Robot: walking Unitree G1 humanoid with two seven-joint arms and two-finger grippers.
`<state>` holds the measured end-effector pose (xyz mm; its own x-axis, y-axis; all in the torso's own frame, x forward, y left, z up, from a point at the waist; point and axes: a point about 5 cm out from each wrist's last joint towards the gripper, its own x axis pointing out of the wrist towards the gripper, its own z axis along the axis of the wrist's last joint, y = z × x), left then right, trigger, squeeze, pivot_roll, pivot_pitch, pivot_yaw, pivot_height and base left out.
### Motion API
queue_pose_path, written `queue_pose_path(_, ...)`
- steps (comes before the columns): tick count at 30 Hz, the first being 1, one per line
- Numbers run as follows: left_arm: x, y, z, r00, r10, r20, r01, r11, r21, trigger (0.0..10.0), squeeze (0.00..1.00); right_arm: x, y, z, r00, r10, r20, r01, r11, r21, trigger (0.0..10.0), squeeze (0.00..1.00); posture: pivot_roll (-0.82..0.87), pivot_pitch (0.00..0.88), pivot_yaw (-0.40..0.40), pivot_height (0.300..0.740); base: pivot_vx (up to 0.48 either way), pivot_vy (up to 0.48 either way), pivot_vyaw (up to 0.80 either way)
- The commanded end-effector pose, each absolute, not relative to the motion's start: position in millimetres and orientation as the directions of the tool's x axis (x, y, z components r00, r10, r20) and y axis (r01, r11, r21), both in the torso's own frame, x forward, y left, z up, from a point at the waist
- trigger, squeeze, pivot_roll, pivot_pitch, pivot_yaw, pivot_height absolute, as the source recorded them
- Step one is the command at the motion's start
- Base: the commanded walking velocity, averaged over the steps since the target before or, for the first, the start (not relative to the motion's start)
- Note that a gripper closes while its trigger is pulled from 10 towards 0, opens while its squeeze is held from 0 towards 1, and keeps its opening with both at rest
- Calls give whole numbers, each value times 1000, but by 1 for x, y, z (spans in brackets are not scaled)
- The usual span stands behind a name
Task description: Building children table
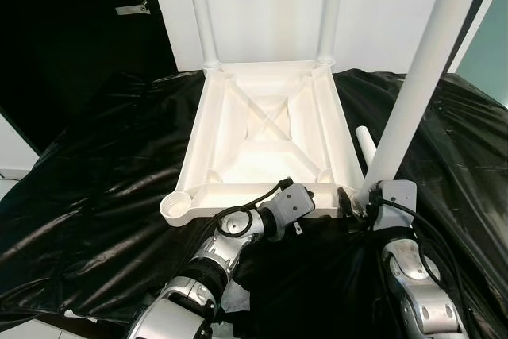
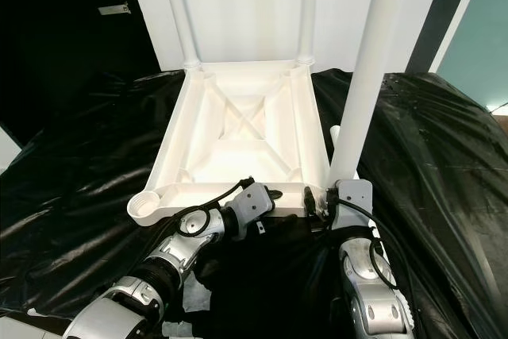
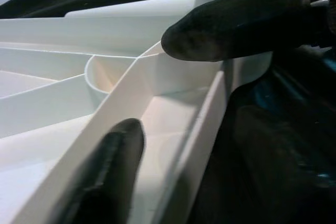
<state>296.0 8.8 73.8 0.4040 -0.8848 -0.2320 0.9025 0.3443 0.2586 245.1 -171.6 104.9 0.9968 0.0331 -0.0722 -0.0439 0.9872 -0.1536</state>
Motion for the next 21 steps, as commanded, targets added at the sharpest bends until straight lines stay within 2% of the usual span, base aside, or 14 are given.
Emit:
queue_pose_path(1, 283, 18, 44, 354, -857, -375, 935, 311, 172, 10000, 706, 236, -174, 104, 993, 22, -115, -42, 984, -175, 10000, 0, -96, 0, 23, 740, 0, 0, 0)
queue_pose_path(3, 283, 18, 44, 354, -857, -375, 935, 311, 172, 10000, 706, 236, -174, 104, 993, 22, -115, -42, 984, -175, 10000, 0, -96, 0, 23, 740, 0, 0, 0)
queue_pose_path(4, 284, 18, 44, 358, -854, -377, 933, 312, 180, 10000, 200, 232, -176, 109, 994, 17, -111, -37, 982, -183, 10000, 0, -102, 0, 26, 740, 0, 0, 0)
queue_pose_path(5, 284, 18, 44, 358, -854, -377, 933, 312, 180, 10000, 200, 232, -176, 109, 994, 17, -111, -37, 982, -183, 10000, 0, -102, 0, 26, 740, 0, 0, 0)
queue_pose_path(6, 285, 19, 44, 357, -853, -380, 933, 308, 186, 10000, 0, 228, -179, 114, 993, 4, -115, -26, 983, -184, 10000, 0, -113, 0, 32, 740, 0, 0, 0)
queue_pose_path(11, 286, 20, 46, 338, -856, -392, 940, 283, 192, 10000, 0, 217, -184, 118, 988, -22, -152, -7, 982, -190, 10000, 0, -142, 0, 54, 740, 0, 0, 0)
queue_pose_path(12, 287, 21, 47, 321, -859, -400, 946, 267, 186, 9451, 0, 212, -184, 119, 984, -25, -176, -9, 981, -191, 10000, 0, -152, 0, 61, 740, 0, 0, 0)
queue_pose_path(13, 287, 21, 47, 321, -859, -400, 946, 267, 186, 9451, 0, 212, -184, 119, 984, -25, -176, -9, 981, -191, 10000, 0, -152, 0, 61, 740, 0, 0, 0)
queue_pose_path(14, 287, 21, 48, 294, -865, -407, 955, 245, 171, 3412, 0, 209, -183, 120, 981, -17, -192, -19, 983, -185, 10000, 0, -161, 0, 68, 740, 0, 0, 0)
queue_pose_path(15, 287, 21, 48, 294, -865, -407, 955, 245, 171, 3412, 0, 209, -183, 120, 981, -17, -192, -19, 983, -185, 10000, 0, -161, 0, 68, 740, 0, 0, 0)
queue_pose_path(16, 287, 21, 48, 271, -869, -414, 962, 226, 154, 0, 0, 208, -180, 119, 978, -5, -207, -33, 983, -179, 10000, 0, -164, 0, 70, 740, 0, 0, 0)
queue_pose_path(19, 285, 21, 48, 241, -873, -424, 970, 199, 141, 0, 0, 208, -177, 117, 976, 11, -220, -51, 983, -177, 10000, 0, -165, 0, 71, 740, 0, 0, 0)
queue_pose_path(20, 284, 20, 48, 212, -877, -432, 976, 170, 135, 0, 0, 209, -174, 114, 972, 28, -235, -70, 982, -173, 5608, 0, -165, 0, 75, 740, 0, 0, 0)
queue_pose_path(21, 284, 20, 48, 212, -877, -432, 976, 170, 135, 0, 0, 209, -174, 114, 972, 28, -235, -70, 982, -173, 5608, 0, -165, 0, 75, 740, 0, 0, 0)
